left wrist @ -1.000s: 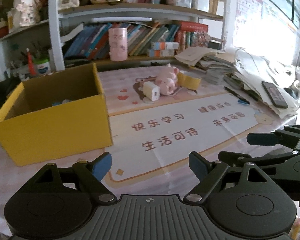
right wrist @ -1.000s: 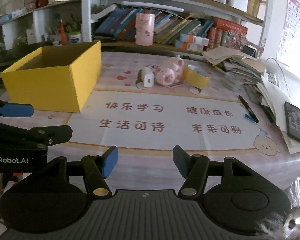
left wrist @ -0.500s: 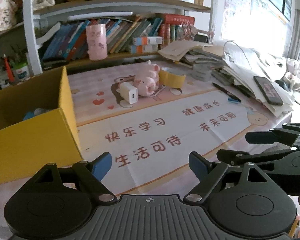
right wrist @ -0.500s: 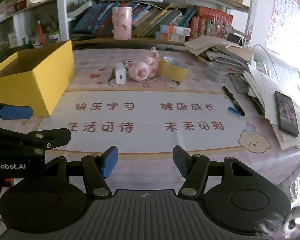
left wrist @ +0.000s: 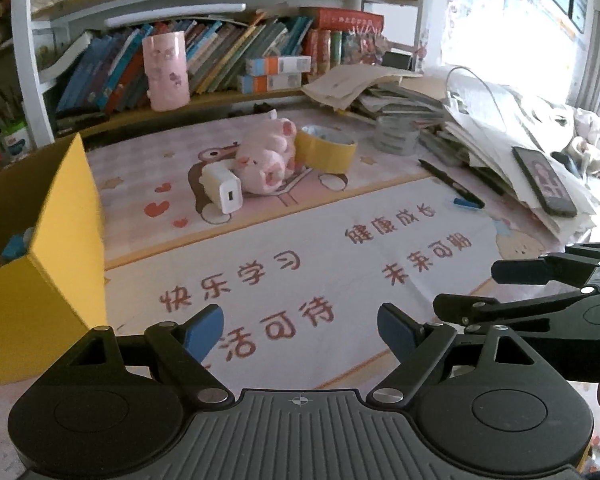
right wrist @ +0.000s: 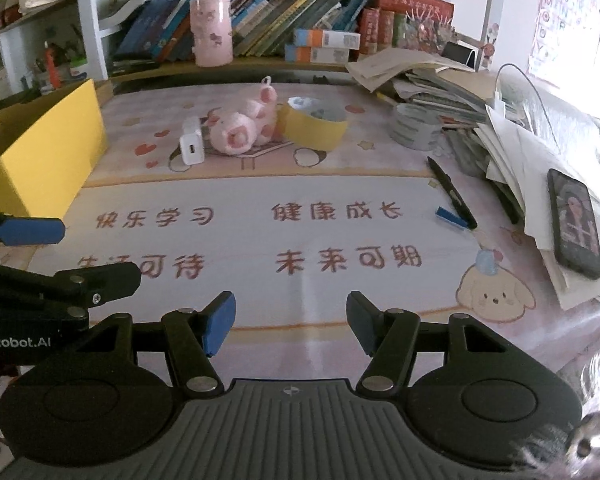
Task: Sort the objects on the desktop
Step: 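Move both tools back toward the pink pig and tape rolls, then grasp the white charger with the left gripper while the right grasps the yellow tape roll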
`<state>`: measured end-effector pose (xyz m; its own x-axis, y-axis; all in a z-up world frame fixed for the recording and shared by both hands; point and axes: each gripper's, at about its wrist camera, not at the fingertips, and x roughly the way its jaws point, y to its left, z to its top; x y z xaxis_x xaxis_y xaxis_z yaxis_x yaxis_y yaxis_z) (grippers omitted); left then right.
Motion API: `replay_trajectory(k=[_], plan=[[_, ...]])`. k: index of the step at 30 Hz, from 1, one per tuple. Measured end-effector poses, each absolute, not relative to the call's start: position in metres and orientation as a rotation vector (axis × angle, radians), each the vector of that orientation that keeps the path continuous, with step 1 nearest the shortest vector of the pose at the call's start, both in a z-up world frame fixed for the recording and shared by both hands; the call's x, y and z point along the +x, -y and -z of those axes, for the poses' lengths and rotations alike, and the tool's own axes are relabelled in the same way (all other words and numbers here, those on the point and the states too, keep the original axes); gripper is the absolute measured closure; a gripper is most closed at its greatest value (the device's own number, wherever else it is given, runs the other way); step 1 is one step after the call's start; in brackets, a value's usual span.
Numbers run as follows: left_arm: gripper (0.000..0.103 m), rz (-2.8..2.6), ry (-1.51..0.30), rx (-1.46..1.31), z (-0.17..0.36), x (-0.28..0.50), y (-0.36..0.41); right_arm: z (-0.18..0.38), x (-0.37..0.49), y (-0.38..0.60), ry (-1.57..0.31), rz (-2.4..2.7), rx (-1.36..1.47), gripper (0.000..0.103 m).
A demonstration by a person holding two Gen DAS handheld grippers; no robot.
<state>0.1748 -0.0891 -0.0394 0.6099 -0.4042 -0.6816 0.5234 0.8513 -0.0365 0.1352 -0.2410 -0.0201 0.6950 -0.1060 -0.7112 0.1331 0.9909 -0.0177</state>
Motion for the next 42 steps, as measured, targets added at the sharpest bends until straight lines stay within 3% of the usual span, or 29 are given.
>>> replay_trajectory(k=[28, 36, 40, 42], plan=[[0.016, 0.246, -0.756, 0.079, 0.041, 0.277, 0.155, 0.031, 0.262, 0.339, -0.789, -0.02, 0.096, 0.033], [0.017, 0.194, -0.756, 0.099, 0.047, 0.306, 0.168, 0.034, 0.307, 0.359, -0.776, -0.042, 0.102, 0.023], [0.019, 0.155, -0.771, 0.085, 0.053, 0.323, 0.167, 0.038, 0.327, 0.365, -0.781, -0.068, 0.109, 0.02], [0.027, 0.127, -0.781, 0.08, 0.056, 0.333, 0.165, 0.041, 0.338, 0.365, -0.786, -0.08, 0.108, 0.018]])
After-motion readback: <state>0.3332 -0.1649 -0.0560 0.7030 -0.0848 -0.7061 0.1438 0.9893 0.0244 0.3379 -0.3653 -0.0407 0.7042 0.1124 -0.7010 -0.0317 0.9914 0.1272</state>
